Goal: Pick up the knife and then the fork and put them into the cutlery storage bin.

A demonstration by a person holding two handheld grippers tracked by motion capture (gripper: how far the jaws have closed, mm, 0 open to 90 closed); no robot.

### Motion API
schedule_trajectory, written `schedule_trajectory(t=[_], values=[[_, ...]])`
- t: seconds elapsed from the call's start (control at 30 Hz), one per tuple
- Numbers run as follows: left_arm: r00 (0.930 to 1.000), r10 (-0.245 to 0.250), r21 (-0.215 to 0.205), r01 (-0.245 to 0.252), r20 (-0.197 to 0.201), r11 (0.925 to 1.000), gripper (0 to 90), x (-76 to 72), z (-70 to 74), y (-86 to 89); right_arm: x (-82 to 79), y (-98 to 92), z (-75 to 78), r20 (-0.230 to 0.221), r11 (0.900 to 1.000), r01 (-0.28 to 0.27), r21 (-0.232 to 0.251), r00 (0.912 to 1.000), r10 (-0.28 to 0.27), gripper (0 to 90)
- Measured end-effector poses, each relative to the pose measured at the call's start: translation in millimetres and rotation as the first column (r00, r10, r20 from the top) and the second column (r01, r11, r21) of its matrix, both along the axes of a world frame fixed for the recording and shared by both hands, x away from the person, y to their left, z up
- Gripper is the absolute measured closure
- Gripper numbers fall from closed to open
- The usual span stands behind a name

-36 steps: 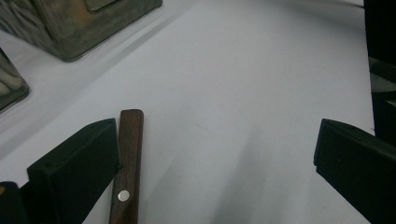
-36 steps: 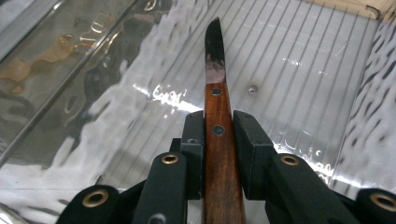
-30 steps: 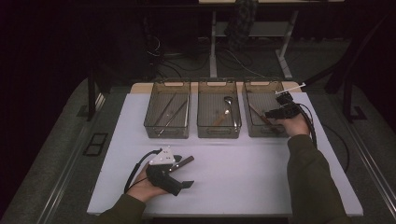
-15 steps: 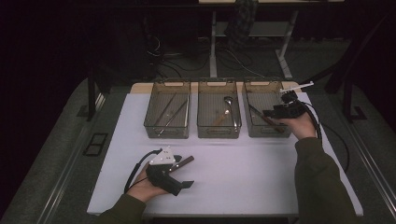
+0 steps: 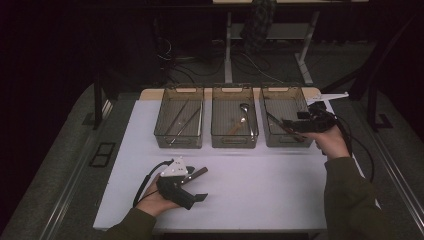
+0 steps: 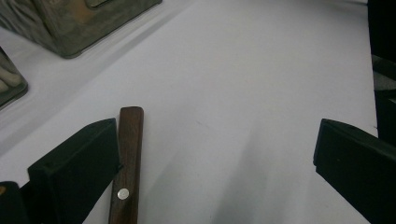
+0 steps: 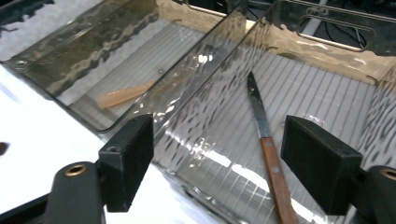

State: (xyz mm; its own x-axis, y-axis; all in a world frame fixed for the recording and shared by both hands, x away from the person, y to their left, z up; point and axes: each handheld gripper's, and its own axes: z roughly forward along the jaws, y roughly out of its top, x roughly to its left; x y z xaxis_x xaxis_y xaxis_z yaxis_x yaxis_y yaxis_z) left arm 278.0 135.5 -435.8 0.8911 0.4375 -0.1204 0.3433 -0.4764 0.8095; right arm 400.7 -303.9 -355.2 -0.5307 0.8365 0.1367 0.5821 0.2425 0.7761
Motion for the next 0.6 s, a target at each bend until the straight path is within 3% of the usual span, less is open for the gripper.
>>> schedule_trajectory(t=[0.23, 0.5, 0.6], values=[[1.0000, 0.001, 0.000, -0.001, -0.001, 1.0000, 0.0, 0.3, 0.3, 0.6, -23.5, 1.7, -4.3, 0.062, 0.998, -0.034, 0.054, 0.9976, 0.030, 18.4], [1.0000, 0.004, 0.000, -0.004, 0.002, 1.0000, 0.0, 0.5, 0.6, 0.9, -50.9, 8.7, -14.3, 0.129, 0.999, -0.045, 0.022, 0.9908, 0.042, 17.1], [1.0000, 0.007, -0.004, -0.007, 0.000, 1.0000, 0.0, 0.3, 0.8, 1.2, -60.0, 11.6, -20.7, 0.133, 0.998, -0.059, 0.008, 0.9894, 0.057, 17.1]])
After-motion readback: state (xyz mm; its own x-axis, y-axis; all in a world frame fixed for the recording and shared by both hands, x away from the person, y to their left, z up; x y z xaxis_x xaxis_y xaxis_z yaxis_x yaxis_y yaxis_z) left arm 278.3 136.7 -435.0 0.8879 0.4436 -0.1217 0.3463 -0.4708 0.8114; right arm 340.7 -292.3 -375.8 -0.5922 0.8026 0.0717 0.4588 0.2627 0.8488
